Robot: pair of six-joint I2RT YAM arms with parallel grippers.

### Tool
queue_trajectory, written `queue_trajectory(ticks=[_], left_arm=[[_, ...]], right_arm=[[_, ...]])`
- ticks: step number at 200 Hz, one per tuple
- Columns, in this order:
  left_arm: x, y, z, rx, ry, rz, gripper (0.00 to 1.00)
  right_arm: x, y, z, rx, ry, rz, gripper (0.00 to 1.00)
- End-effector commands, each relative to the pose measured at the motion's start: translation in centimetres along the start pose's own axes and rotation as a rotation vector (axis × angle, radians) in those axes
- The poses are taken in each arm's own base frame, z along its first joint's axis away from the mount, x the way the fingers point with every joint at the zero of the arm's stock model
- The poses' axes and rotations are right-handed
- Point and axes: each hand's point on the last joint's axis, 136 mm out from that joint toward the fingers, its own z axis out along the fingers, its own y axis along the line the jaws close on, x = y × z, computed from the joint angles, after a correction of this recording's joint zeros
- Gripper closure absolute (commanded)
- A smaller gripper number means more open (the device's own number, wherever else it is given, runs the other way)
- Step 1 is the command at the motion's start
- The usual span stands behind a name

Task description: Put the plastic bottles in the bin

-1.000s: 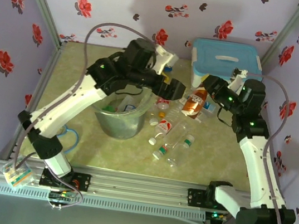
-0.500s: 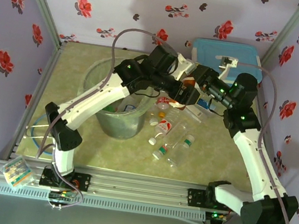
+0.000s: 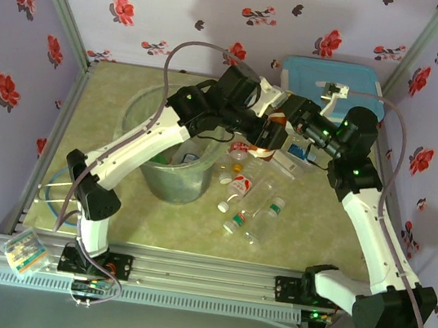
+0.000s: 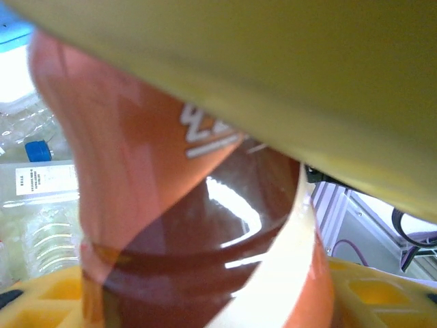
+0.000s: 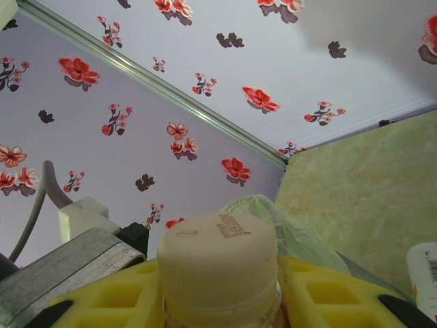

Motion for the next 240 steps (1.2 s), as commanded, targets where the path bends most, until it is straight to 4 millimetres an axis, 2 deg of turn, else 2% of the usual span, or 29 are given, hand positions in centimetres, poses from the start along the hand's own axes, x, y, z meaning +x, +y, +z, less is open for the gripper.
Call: queue_trajectory(ticks=[1,18,72,85,143,162,188,209,219,240], left_arm=[[-1.0,-1.1,-0.6,0.030,-0.031,0.025,0.43],[-1.1,-0.7,-1.0,0.017,-0.035,0.019,0.43],[-1.5,1.4,-2.6,-0.041,-0.062,-0.010,0.43],[-1.6,2.1,-3.4,-0.063,-0.071,-0.013,0.43],[-2.2,5.3,-9.4,-0.202,-0.138,-0.032,0.43],[-2.3,7.2,-11.9,-0.292,-0.161,-0.035,0.44],[0.1,11.7,-15.7,-0.497,-0.118,-0.092,0.43],[2.7,15.5,-18.6,-0.757,-0.054,-0.109,0.43],[3.8,16.7,-18.9,-0.811,-0.021,-0.120,0.43],[5.7,18.2,-17.8,-0.831,0.049,-0.139,0.43]], right_arm=[[-0.5,0.7,0.0,0.003,-0.012,-0.040,0.71],[-0.5,0.4,-0.4,0.040,-0.018,-0.059,0.54],[-1.0,0.3,-3.0,0.183,-0.055,-0.181,0.35],[-1.0,0.1,-3.7,0.222,-0.058,-0.207,0.34],[-0.5,-1.4,-6.2,0.358,-0.064,-0.283,0.24],[-0.5,-2.0,-6.8,0.397,-0.065,-0.299,0.24],[-0.3,-3.1,-8.1,0.473,-0.062,-0.325,0.24],[-0.2,-5.2,-9.8,0.594,-0.071,-0.342,0.23],[-0.1,-5.9,-10.4,0.630,-0.078,-0.343,0.23],[0.2,-6.8,-11.2,0.657,-0.084,-0.332,0.23]])
